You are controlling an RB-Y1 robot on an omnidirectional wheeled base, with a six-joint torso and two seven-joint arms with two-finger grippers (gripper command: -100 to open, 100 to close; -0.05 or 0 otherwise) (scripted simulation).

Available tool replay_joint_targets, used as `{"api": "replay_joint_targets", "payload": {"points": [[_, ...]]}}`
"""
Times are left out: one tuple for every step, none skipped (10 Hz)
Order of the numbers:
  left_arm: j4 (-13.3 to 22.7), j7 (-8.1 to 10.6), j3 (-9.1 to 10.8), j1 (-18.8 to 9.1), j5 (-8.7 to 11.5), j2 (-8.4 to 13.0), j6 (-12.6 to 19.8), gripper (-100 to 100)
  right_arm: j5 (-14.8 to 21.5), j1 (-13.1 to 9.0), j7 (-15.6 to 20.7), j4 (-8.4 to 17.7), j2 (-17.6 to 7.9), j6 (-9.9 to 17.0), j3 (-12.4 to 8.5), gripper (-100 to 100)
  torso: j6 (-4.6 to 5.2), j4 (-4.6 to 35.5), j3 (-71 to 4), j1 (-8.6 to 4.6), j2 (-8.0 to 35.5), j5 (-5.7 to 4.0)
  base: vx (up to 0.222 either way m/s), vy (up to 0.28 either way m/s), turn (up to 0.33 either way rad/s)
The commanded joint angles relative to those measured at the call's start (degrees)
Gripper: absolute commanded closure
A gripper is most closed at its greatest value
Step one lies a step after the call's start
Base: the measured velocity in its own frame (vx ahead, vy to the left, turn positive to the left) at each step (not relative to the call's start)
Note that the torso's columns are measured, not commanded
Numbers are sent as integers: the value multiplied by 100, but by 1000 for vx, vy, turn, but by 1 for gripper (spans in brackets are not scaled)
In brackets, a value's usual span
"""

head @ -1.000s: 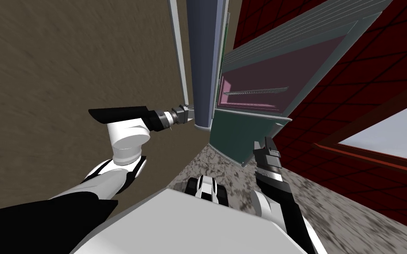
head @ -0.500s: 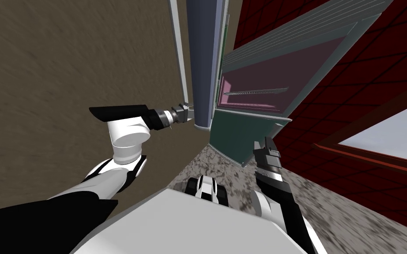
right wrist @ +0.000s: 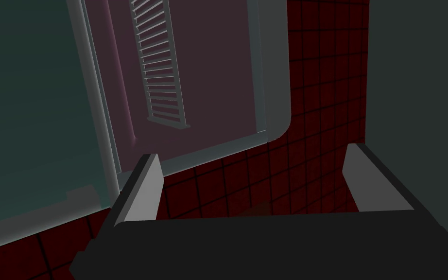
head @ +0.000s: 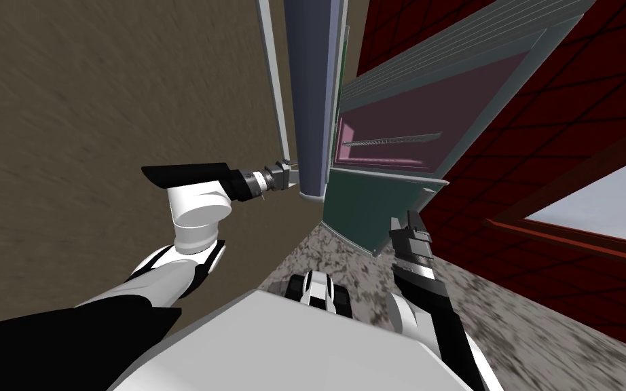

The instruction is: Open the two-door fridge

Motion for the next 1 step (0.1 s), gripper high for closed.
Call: {"api": "replay_joint_targets", "payload": {"points": [[-1,2,1,3,0,-2,-2,0,0,0,0,0,0,0,0,0,0,-1,2,3,2,4,0,0,0]]}}
